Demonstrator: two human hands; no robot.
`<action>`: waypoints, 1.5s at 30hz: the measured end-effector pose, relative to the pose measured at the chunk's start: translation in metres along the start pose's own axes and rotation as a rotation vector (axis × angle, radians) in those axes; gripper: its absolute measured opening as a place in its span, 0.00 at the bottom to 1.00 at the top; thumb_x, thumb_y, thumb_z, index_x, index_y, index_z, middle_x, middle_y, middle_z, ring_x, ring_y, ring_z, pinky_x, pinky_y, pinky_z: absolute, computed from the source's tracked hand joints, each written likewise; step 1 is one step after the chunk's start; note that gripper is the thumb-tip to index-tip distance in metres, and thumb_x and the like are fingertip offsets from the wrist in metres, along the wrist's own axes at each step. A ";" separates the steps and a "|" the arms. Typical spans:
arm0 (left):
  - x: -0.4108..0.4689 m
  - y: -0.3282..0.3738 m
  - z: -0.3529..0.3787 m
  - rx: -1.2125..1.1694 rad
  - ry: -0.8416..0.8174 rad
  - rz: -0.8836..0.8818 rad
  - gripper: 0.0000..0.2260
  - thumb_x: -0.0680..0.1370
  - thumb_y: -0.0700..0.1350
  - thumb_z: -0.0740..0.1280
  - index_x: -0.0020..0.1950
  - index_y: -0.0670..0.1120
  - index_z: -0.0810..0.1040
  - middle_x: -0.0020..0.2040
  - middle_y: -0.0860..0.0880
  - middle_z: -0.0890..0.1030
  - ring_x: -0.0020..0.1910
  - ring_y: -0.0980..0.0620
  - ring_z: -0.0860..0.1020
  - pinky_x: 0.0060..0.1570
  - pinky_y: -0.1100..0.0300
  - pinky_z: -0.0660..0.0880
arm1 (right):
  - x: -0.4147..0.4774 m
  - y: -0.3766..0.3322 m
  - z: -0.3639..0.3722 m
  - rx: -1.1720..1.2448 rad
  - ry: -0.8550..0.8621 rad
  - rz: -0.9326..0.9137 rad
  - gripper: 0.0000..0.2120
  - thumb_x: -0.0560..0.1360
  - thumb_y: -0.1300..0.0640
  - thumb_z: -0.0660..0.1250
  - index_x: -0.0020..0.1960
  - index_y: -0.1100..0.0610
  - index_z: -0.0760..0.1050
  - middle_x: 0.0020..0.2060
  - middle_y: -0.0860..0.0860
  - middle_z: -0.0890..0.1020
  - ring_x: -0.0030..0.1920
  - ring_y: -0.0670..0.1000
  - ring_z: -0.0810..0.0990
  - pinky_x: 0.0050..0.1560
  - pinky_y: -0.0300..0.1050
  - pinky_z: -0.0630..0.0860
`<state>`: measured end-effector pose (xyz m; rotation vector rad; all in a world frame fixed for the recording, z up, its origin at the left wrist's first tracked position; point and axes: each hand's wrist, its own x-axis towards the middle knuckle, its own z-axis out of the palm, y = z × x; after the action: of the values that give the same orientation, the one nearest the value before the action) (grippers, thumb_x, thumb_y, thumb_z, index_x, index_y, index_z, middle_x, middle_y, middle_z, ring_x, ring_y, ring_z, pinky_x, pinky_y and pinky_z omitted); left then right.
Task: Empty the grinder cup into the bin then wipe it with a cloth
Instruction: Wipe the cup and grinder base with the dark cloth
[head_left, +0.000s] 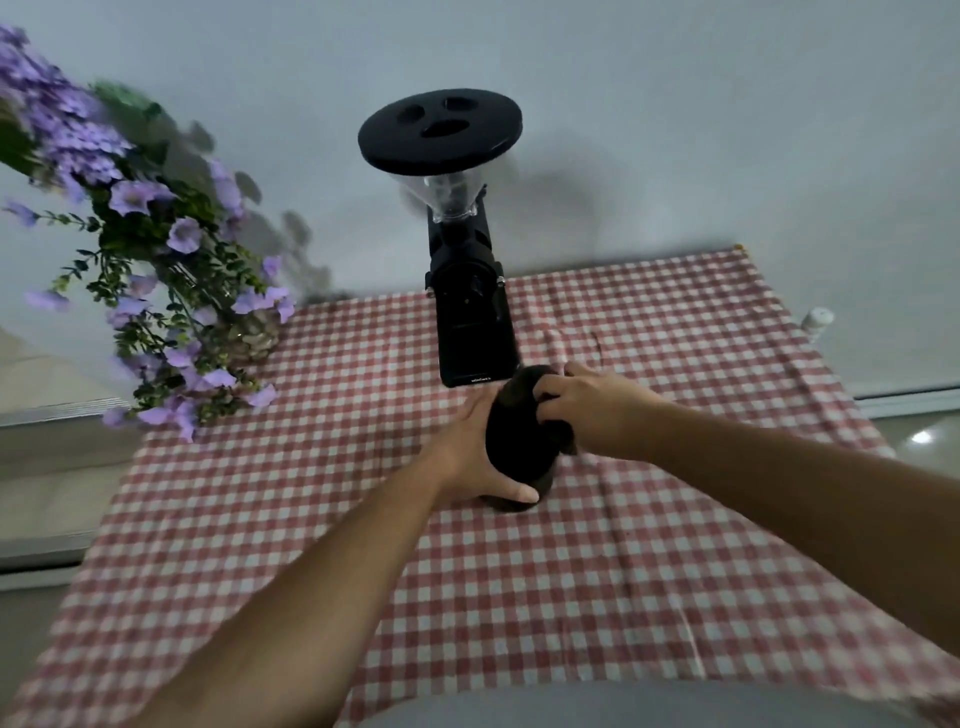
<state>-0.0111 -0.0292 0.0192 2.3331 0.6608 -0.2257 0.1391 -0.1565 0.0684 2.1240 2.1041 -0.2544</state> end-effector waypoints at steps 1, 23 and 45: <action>-0.001 -0.004 0.000 -0.050 -0.012 0.016 0.56 0.60 0.56 0.83 0.78 0.56 0.50 0.75 0.59 0.58 0.72 0.54 0.62 0.68 0.55 0.67 | -0.001 -0.003 0.001 -0.004 -0.045 -0.034 0.14 0.77 0.54 0.61 0.62 0.48 0.73 0.66 0.46 0.68 0.63 0.53 0.67 0.58 0.47 0.71; -0.002 -0.019 0.022 -0.184 0.092 0.035 0.59 0.53 0.68 0.77 0.77 0.60 0.50 0.76 0.59 0.62 0.72 0.53 0.66 0.66 0.45 0.71 | 0.028 -0.034 -0.002 0.054 -0.263 0.199 0.13 0.76 0.59 0.64 0.60 0.54 0.77 0.58 0.52 0.77 0.55 0.53 0.77 0.54 0.45 0.75; -0.005 -0.018 0.025 -0.107 0.142 0.083 0.56 0.62 0.65 0.77 0.79 0.53 0.48 0.77 0.55 0.61 0.71 0.50 0.68 0.64 0.47 0.72 | 0.022 -0.026 -0.002 0.014 -0.029 0.129 0.17 0.80 0.58 0.57 0.68 0.52 0.71 0.70 0.50 0.70 0.69 0.52 0.68 0.69 0.44 0.64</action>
<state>-0.0239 -0.0363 -0.0086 2.2829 0.6268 0.0136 0.1133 -0.1341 0.0657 2.2392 1.9460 -0.2840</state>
